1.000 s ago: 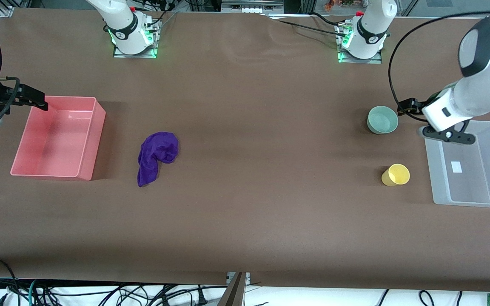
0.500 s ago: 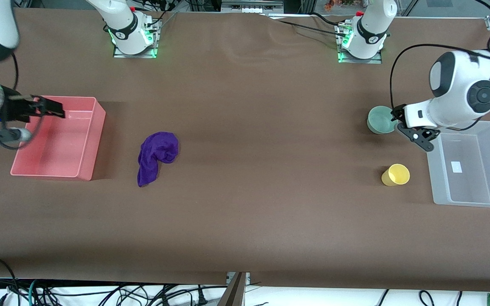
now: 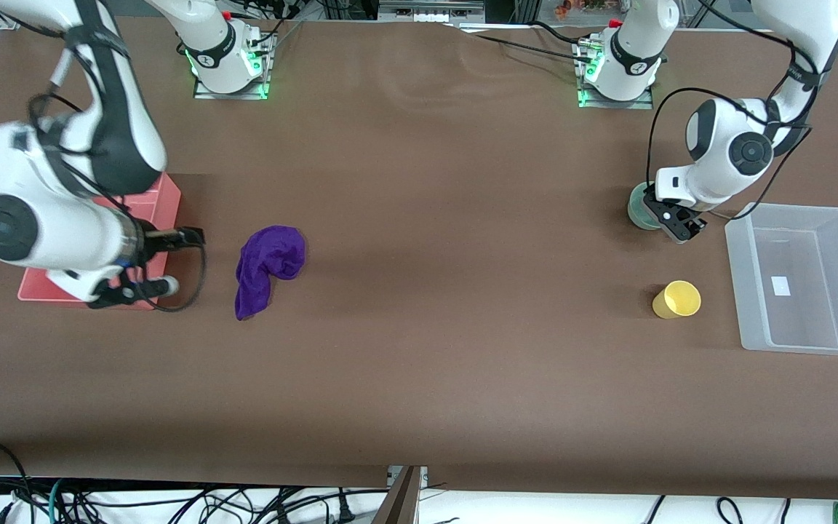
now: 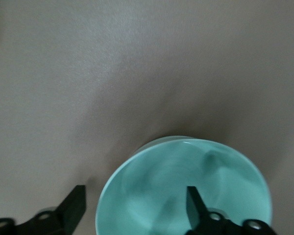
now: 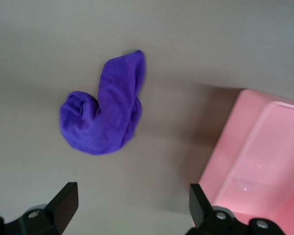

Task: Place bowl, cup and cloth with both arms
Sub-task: 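Carry the bowl into the clear bin while the right gripper grasps the cloth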

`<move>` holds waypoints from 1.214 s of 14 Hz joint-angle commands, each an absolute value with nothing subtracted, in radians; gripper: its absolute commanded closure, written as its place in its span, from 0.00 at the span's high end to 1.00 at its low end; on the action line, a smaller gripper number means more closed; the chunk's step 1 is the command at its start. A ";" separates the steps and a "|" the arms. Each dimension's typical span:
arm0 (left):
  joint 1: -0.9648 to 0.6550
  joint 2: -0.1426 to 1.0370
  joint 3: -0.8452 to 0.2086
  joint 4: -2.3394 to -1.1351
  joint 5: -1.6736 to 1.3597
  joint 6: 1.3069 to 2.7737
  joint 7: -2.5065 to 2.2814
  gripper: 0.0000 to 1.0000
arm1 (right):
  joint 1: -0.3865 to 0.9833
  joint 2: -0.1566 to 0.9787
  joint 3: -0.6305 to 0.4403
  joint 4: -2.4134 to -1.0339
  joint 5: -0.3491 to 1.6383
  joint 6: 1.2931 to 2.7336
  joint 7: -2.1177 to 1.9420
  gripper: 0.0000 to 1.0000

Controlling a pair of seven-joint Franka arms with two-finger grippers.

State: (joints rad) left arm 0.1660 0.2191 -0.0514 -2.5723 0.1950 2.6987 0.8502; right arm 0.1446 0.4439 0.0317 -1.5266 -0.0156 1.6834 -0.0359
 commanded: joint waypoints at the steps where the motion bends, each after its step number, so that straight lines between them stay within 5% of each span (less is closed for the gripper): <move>1: 0.192 0.227 -0.060 -2.559 0.227 2.717 0.885 0.00 | 0.175 0.494 0.032 -1.584 -0.021 1.794 -0.014 1.00; 5: 0.192 0.213 -0.060 -2.551 0.227 2.714 0.888 0.00 | 0.186 0.540 0.046 -1.728 -0.017 2.047 -0.014 1.00; 9: 0.199 0.146 -0.055 -2.493 0.225 2.659 0.931 0.00 | 0.187 0.554 0.058 -1.784 -0.014 2.108 -0.012 1.00; 13: 0.238 0.100 -0.054 -2.265 0.215 2.290 0.962 0.00 | 0.192 0.561 0.083 -1.830 -0.014 2.138 0.078 1.00; 17: 0.319 0.201 -0.051 -1.944 0.221 2.013 1.058 0.00 | 0.192 0.566 0.087 -1.882 -0.014 2.197 0.084 1.00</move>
